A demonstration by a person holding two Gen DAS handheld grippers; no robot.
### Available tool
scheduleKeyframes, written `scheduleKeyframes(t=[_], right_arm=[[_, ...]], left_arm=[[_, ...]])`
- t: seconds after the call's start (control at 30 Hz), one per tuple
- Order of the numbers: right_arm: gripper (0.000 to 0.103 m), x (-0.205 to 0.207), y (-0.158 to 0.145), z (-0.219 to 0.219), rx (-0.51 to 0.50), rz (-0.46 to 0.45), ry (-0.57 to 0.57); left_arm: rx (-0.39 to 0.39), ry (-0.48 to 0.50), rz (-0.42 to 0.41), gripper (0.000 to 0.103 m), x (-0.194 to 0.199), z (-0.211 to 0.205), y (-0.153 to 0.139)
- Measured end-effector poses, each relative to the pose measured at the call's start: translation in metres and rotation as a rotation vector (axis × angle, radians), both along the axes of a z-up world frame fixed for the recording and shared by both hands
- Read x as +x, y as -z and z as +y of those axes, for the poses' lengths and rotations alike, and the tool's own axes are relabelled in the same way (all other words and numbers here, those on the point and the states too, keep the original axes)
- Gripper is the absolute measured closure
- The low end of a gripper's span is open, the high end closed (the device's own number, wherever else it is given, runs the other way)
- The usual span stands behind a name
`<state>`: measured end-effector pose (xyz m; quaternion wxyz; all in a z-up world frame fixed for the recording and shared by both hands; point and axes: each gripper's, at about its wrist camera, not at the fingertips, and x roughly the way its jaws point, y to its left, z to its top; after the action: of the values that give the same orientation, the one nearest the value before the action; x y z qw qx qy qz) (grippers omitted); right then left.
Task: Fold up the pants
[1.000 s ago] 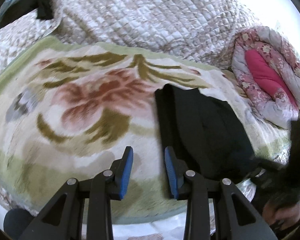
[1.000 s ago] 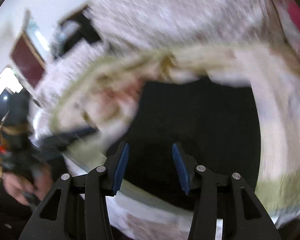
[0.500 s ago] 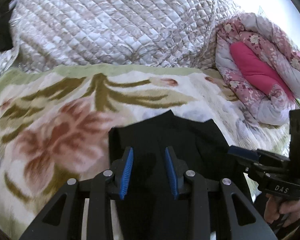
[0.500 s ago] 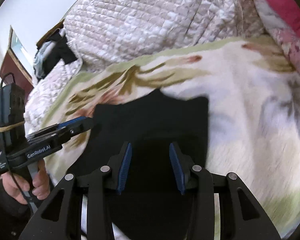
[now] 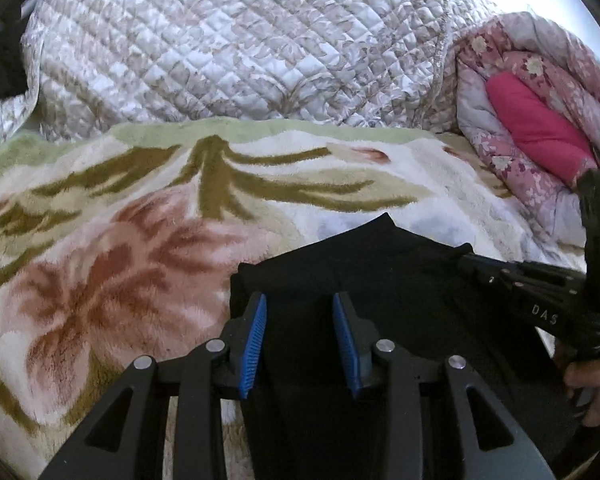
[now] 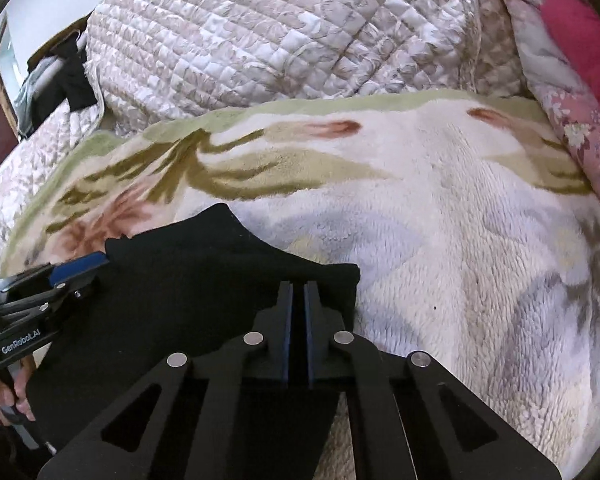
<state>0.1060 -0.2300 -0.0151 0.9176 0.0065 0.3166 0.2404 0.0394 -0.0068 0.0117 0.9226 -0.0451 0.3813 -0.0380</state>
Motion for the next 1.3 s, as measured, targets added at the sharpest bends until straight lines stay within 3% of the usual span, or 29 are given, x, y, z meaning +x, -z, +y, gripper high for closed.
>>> scheduleKeyframes(t=[0.1, 0.2, 0.4, 0.67, 0.83, 0.93, 1.03, 1.3], right_arm=[[0.101, 0.003, -0.002, -0.006, 0.039, 0.026, -0.012], [0.096, -0.007, -0.012, -0.013, 0.048, 0.06, 0.004], [0.085, -0.079, -0.028, -0.022, 0.036, -0.007, -0.003], [0.085, -0.157, -0.017, -0.006, -0.013, -0.035, -0.083], [0.085, -0.156, 0.008, 0.013, -0.083, -0.006, -0.112], [0.085, -0.159, 0.015, 0.018, -0.132, -0.078, -0.124], [0.085, -0.159, 0.016, 0.02, -0.142, -0.092, -0.12], [0.085, -0.164, -0.001, 0.011, -0.117, -0.054, -0.109]], left_arm=[[-0.037, 0.002, 0.003, 0.064, 0.001, 0.005, -0.001], [-0.007, 0.013, 0.023, 0.065, 0.0, 0.004, -0.01], [-0.068, 0.023, 0.007, 0.065, -0.041, 0.01, -0.035], [-0.062, 0.131, 0.008, 0.065, -0.109, -0.017, -0.038], [-0.022, 0.145, 0.037, 0.065, -0.12, -0.023, -0.019], [0.02, 0.122, 0.035, 0.064, -0.12, -0.022, -0.016], [-0.029, 0.103, 0.042, 0.064, -0.118, -0.015, -0.01], [-0.017, 0.086, 0.06, 0.065, -0.117, -0.01, -0.017]])
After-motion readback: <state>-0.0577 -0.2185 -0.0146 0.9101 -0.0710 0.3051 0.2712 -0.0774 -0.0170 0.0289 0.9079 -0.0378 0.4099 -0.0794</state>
